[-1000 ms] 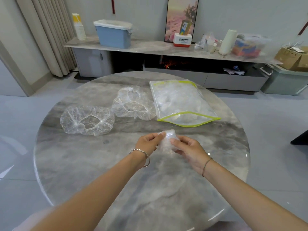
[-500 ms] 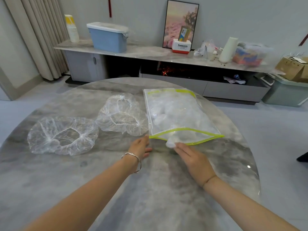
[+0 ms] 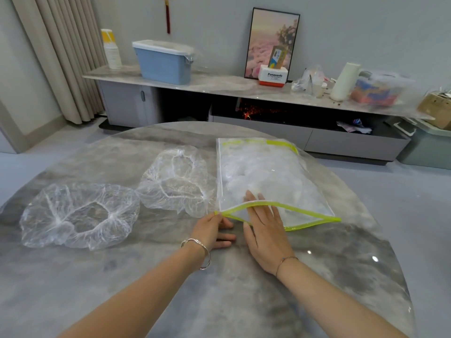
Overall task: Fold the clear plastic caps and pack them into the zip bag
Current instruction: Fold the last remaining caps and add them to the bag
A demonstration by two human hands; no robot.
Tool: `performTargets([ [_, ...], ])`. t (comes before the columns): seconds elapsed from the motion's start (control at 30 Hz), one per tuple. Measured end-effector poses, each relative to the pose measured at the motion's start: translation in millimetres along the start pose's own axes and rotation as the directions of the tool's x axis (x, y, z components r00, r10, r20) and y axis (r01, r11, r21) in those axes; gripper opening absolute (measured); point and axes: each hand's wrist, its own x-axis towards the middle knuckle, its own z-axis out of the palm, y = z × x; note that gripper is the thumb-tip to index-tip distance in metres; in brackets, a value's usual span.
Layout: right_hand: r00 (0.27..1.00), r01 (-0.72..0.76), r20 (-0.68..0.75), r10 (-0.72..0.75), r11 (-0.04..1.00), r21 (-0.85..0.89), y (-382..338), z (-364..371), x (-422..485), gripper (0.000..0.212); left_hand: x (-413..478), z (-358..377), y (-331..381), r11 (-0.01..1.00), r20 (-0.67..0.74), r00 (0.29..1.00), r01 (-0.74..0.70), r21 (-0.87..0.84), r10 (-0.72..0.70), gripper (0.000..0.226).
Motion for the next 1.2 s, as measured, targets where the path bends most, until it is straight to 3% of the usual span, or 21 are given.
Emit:
performTargets([
  [0.1,0.985,0.123,0.134,-0.104,0.982,-0.142,3,1,19,0.064,0,-1,-2,0.999,0.082,0.997,-0.002,0.049,-0.002,0.033],
  [0.2,0.944,0.125,0.322,-0.072,0.981,-0.15,5,-2,38,0.084,2,-2,-3,0.996,0.106,0.994,-0.009,0.084,0.0,0.033],
  [0.37,0.953,0.087,0.298,-0.055,0.992,-0.093,5,-3,28,0.08,-6,-4,-2,0.998,0.082,0.997,-0.002,0.056,-0.003,0.033],
  [0.43,0.972,0.094,0.224,-0.077,0.993,-0.069,6,-3,11,0.076,-7,-11,-5,0.956,-0.091,0.975,-0.174,0.236,0.2,0.028],
  [0.5,0.985,0.129,0.124,-0.121,0.99,-0.064,7,-10,-6,0.065,-5,-28,-5,0.712,-0.189,0.803,-0.359,0.604,0.565,0.014],
  [0.53,0.988,0.136,0.079,-0.13,0.987,-0.08,5,-15,-16,0.059,-4,-37,-4,0.541,-0.134,0.733,-0.353,0.763,0.667,0.026],
  [0.57,0.989,0.145,0.038,-0.141,0.985,-0.097,6,-17,-24,0.055,2,-45,-5,0.397,-0.05,0.737,-0.305,0.866,0.674,0.043],
  [0.67,0.983,0.178,-0.013,-0.181,0.978,-0.106,-1,-20,-49,0.048,5,-62,-13,0.103,0.063,0.904,-0.117,0.988,0.423,0.062],
  [0.73,0.979,0.201,-0.013,-0.203,0.975,-0.092,-10,-21,-59,0.046,-3,-67,-21,0.032,0.085,0.931,-0.103,0.994,0.356,0.061],
  [0.83,0.967,0.247,-0.038,-0.251,0.964,-0.1,-27,-28,-61,0.044,-26,-75,-22,-0.06,0.174,0.912,-0.163,0.985,0.373,0.05],
  [0.97,0.965,0.261,-0.003,-0.261,0.963,-0.062,-51,-48,-68,0.033,-73,-86,-25,-0.019,0.244,0.916,-0.251,0.968,0.319,0.044],
  [1.2,0.902,0.341,0.286,-0.324,0.94,-0.01,-77,-60,-115,0.082,-158,-115,-54,0.015,0.494,0.841,-0.509,0.86,0.219,0.071],
])
